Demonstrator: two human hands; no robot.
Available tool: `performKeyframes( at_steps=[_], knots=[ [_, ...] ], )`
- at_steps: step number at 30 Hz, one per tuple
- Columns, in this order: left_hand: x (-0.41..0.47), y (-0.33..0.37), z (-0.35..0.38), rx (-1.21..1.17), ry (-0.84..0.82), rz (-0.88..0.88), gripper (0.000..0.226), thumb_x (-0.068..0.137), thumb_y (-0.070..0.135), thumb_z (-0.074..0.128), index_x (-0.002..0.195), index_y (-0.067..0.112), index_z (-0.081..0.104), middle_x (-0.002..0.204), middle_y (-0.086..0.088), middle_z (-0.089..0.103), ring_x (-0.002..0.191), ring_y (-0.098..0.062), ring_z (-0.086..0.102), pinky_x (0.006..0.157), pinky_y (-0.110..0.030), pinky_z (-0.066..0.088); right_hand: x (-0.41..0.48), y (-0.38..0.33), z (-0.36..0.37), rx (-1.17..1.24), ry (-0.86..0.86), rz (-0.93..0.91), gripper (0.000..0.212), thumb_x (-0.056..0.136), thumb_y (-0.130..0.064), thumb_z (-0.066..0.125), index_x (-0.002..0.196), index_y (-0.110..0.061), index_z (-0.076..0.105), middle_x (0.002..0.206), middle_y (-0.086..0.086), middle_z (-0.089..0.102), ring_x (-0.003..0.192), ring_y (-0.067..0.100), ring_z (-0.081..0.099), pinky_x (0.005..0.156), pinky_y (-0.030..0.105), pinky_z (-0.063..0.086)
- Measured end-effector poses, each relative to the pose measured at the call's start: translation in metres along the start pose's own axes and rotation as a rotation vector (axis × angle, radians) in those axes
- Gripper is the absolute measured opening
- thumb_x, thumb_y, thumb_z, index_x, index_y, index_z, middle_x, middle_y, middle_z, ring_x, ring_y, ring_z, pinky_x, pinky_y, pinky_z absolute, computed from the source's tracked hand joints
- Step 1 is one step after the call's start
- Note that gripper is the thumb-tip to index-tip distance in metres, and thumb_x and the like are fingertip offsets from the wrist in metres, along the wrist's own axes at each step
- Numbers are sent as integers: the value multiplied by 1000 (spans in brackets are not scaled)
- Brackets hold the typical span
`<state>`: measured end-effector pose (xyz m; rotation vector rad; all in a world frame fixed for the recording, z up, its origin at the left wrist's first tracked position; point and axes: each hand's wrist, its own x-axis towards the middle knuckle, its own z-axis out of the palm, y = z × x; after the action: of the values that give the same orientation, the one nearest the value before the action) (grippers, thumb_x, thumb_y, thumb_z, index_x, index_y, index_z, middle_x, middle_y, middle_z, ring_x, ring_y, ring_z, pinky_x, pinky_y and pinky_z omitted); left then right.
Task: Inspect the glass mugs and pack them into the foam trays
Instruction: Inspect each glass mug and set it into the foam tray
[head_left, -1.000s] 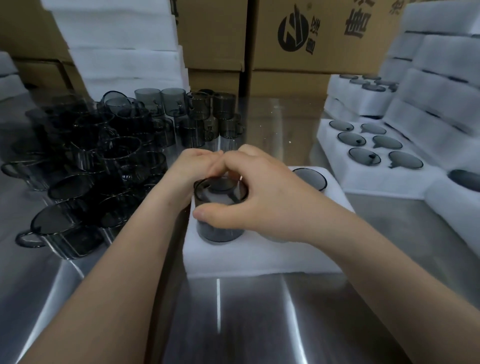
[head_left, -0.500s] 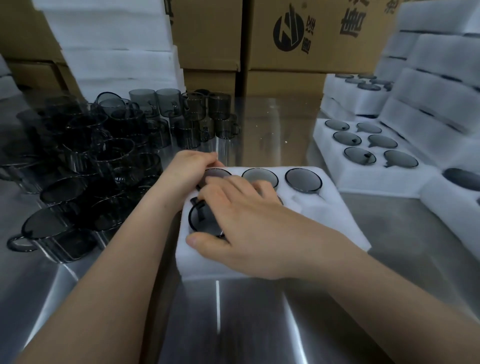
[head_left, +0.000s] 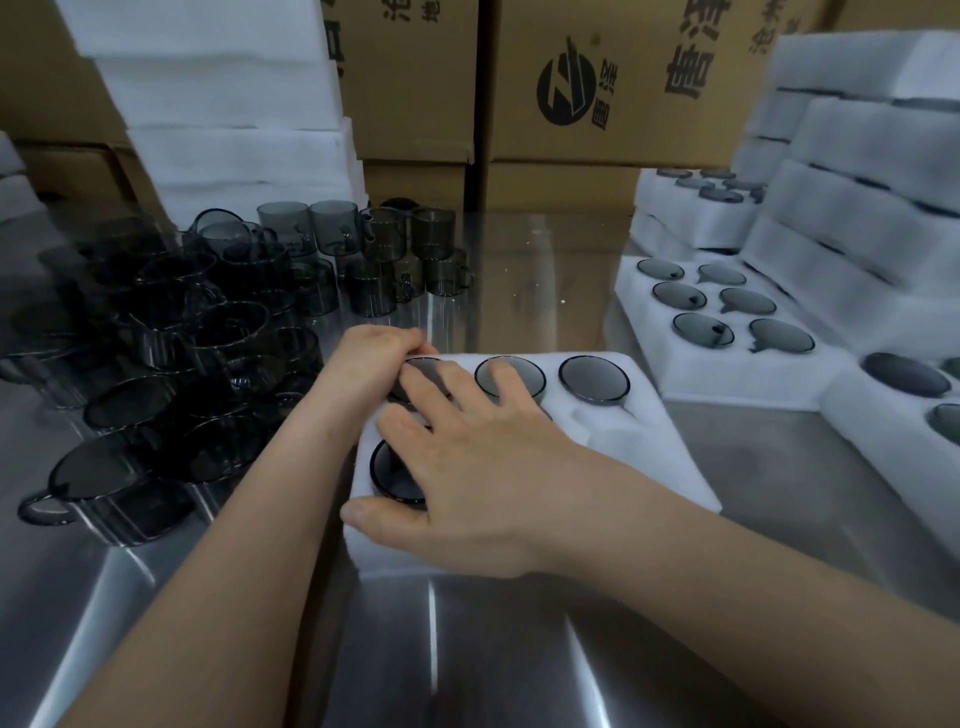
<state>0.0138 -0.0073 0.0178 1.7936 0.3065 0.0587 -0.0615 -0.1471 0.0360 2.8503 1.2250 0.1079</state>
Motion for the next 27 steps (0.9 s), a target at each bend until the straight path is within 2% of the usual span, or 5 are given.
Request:
performKeyframes(
  at_steps=[7,13,17,21,27],
  knots=[
    [2,-4,0,-10,-2,36,32,95,15,54,68,8,69,62,-6,65,66,-17,59,67,-27,47,-2,9,-1,418,88,7,48,94,-63,34,107,-21,52,129,-5,46,129,14,32,109,45,23],
    [0,0,2,-20,37,20,32,90,12,59,61,15,70,62,-4,67,62,-17,60,62,-25,47,56,68,-35,747,312,223,22,98,-29,49,84,-32,66,86,-10,71,80,15,66,73,31,51],
    [-1,-1,3,-22,49,37,29,92,18,58,66,14,69,67,-4,66,68,-19,60,66,-27,46,129,103,-24,716,109,305,17,99,-23,49,111,-24,61,105,-3,62,82,13,61,63,25,49],
    [2,-3,4,-12,50,49,30,94,19,56,69,11,71,69,-6,68,71,-22,62,71,-31,48,178,110,-9,548,-106,270,60,97,-24,53,152,-29,29,153,3,36,107,22,53,71,35,52],
    [6,-6,3,12,62,68,32,91,21,57,62,17,69,70,-5,68,76,-24,63,79,-38,52,209,103,9,376,-135,226,61,97,-17,51,153,-25,29,156,11,32,136,30,39,99,36,40]
  ],
)
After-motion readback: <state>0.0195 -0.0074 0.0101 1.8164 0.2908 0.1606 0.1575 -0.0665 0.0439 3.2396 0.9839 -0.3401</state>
